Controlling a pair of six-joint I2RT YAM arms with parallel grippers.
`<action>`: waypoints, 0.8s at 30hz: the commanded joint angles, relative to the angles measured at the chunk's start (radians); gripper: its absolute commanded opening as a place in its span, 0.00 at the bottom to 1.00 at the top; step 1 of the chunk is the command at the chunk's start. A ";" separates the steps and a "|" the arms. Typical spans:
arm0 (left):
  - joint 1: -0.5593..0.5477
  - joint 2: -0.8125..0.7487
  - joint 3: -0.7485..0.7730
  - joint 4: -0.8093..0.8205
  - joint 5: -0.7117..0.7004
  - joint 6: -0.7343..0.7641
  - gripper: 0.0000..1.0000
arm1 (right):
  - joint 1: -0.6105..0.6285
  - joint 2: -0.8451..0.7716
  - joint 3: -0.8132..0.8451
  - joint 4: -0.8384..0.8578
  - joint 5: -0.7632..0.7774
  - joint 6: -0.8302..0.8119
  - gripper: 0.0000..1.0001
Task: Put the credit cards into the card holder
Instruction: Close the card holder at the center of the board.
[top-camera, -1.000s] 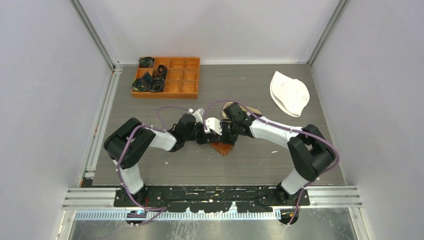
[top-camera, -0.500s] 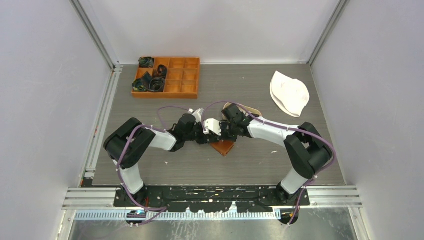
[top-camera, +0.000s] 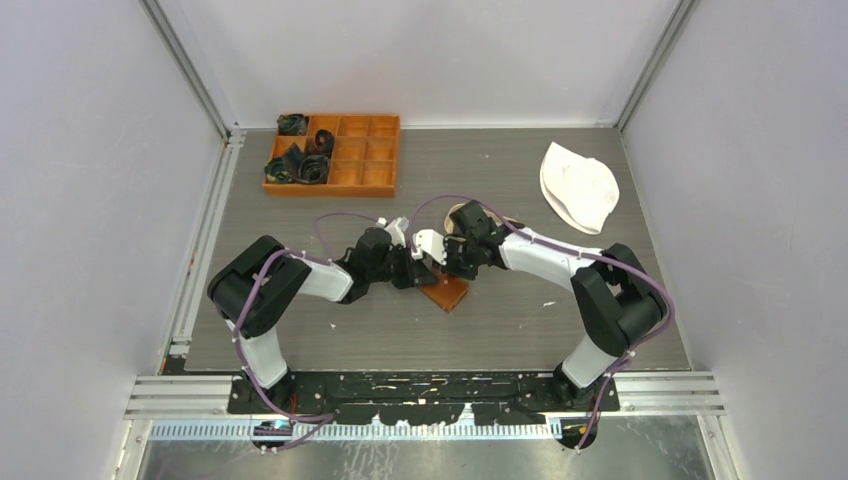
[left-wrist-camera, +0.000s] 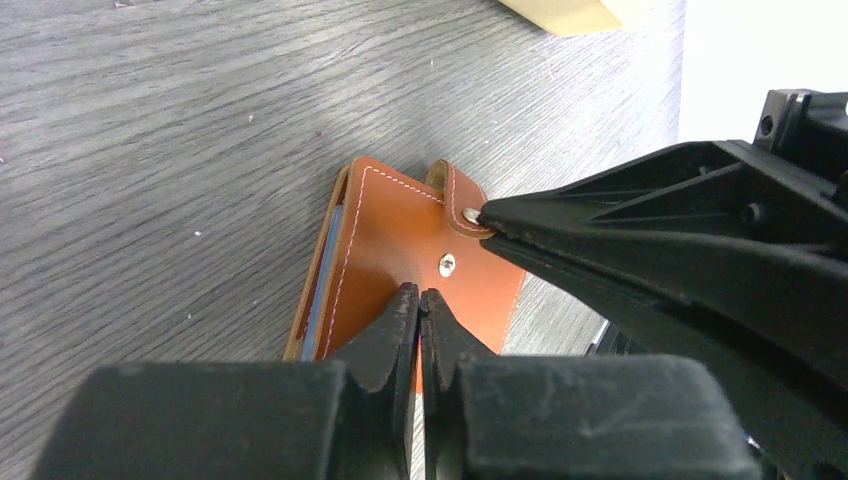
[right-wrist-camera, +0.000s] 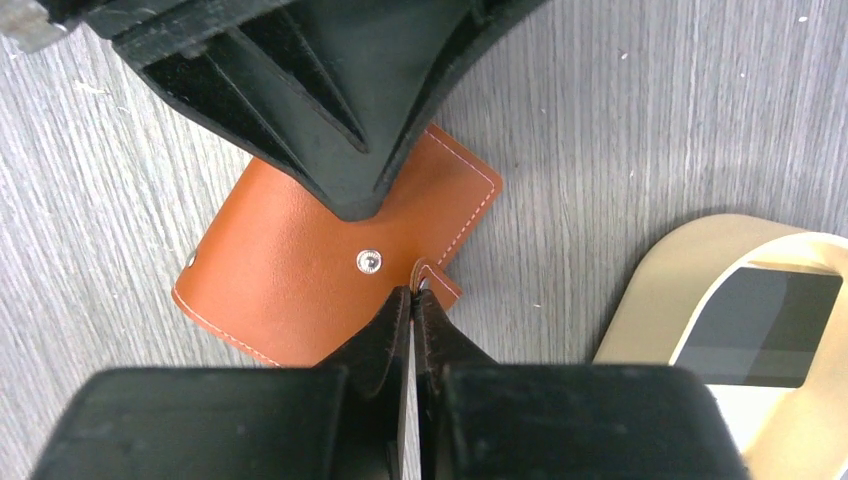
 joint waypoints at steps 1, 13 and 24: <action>-0.007 -0.027 -0.017 -0.016 0.009 0.010 0.05 | -0.022 -0.027 0.054 -0.047 -0.084 0.026 0.10; -0.009 -0.025 -0.014 -0.016 0.009 0.010 0.05 | -0.026 -0.006 0.075 -0.067 -0.097 0.050 0.02; -0.014 -0.026 -0.009 -0.016 0.011 0.010 0.05 | -0.031 0.004 0.081 -0.081 -0.124 0.061 0.01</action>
